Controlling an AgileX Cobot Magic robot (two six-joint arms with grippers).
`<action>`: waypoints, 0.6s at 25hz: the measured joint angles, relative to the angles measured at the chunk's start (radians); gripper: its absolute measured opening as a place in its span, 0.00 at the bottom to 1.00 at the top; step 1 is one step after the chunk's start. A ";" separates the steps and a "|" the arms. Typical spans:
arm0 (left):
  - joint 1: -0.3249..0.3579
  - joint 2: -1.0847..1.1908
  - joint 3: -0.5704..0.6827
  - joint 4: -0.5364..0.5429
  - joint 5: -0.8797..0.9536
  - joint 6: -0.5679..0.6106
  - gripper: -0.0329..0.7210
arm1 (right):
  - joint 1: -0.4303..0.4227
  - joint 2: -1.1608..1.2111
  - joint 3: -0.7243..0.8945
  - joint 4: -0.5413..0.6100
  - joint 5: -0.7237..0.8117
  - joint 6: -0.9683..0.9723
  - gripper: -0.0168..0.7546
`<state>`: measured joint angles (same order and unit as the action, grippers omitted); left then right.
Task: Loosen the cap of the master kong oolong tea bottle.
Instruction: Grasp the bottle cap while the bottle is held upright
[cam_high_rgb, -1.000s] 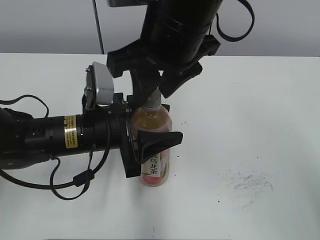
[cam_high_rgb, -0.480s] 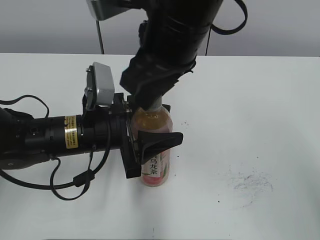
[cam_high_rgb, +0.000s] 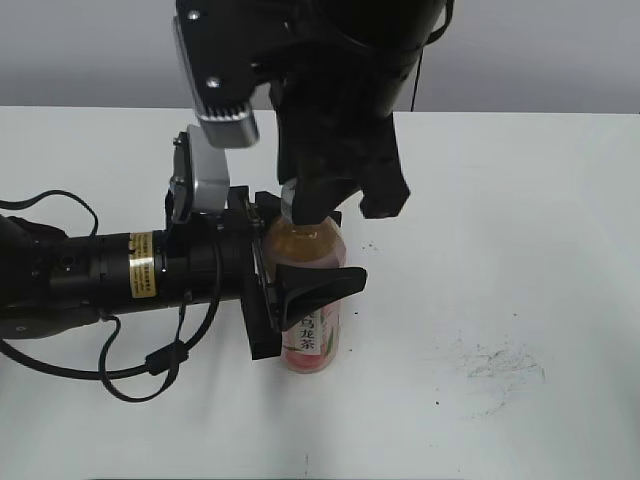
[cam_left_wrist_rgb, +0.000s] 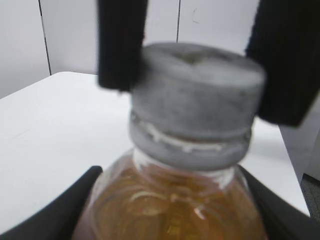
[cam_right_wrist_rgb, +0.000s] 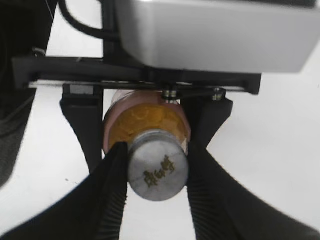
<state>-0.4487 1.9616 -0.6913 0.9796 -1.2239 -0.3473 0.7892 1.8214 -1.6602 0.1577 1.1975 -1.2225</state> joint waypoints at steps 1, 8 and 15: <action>0.000 0.000 0.000 0.002 0.000 0.001 0.63 | 0.000 0.000 0.000 0.001 0.001 -0.078 0.37; 0.000 0.000 0.000 0.007 -0.001 0.006 0.63 | 0.000 0.000 -0.002 0.015 0.004 -0.670 0.37; -0.001 0.000 0.000 0.001 -0.001 0.006 0.63 | 0.000 -0.002 -0.003 0.008 0.005 -1.069 0.37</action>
<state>-0.4495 1.9616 -0.6913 0.9801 -1.2247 -0.3416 0.7892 1.8197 -1.6632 0.1655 1.2028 -2.2911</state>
